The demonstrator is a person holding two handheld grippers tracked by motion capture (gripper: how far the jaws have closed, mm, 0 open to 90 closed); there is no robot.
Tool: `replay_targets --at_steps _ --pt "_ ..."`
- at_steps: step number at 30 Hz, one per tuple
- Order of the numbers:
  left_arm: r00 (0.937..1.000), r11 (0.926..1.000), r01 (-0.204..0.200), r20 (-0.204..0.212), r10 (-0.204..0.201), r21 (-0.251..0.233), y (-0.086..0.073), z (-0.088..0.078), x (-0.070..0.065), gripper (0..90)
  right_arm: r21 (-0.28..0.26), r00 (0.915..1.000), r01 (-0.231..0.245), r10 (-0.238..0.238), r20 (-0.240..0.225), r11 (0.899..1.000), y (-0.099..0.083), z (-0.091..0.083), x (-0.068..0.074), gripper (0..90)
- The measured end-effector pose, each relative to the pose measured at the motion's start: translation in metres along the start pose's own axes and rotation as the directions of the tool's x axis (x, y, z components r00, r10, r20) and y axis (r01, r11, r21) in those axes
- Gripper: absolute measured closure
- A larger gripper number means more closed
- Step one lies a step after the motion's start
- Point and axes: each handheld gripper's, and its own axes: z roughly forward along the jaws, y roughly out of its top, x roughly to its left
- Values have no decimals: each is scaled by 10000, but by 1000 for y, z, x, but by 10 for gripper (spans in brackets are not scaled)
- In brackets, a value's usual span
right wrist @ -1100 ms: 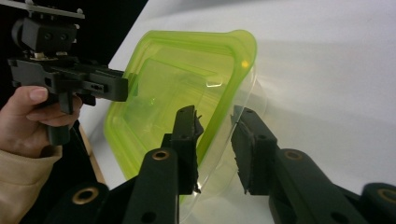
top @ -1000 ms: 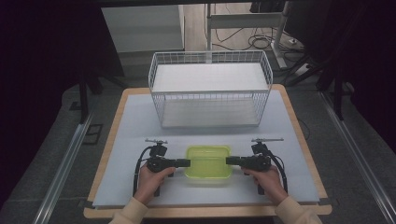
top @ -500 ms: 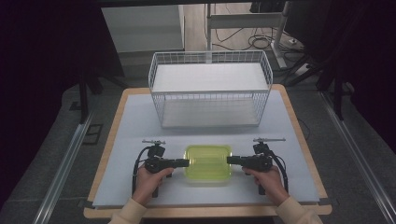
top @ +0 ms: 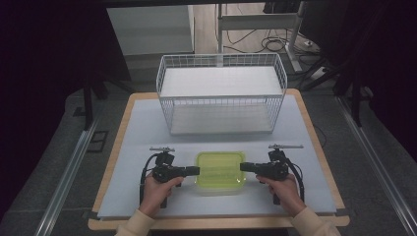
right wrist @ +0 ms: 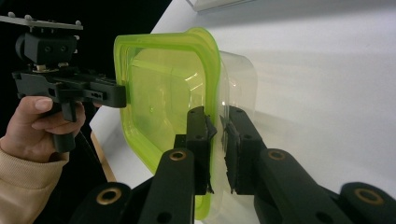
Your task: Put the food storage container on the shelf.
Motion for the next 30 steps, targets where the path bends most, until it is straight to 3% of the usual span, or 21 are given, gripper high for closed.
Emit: replay_targets --at_steps 9,30 --pt "9999 9999 -125 -26 124 -93 3 -2 -5 818 -142 9995 296 -294 116 9995 3 -5 6 811" --pt "9991 9980 -410 -64 407 -473 31 -15 -20 818 -597 9974 682 -667 273 9959 32 -19 25 812"
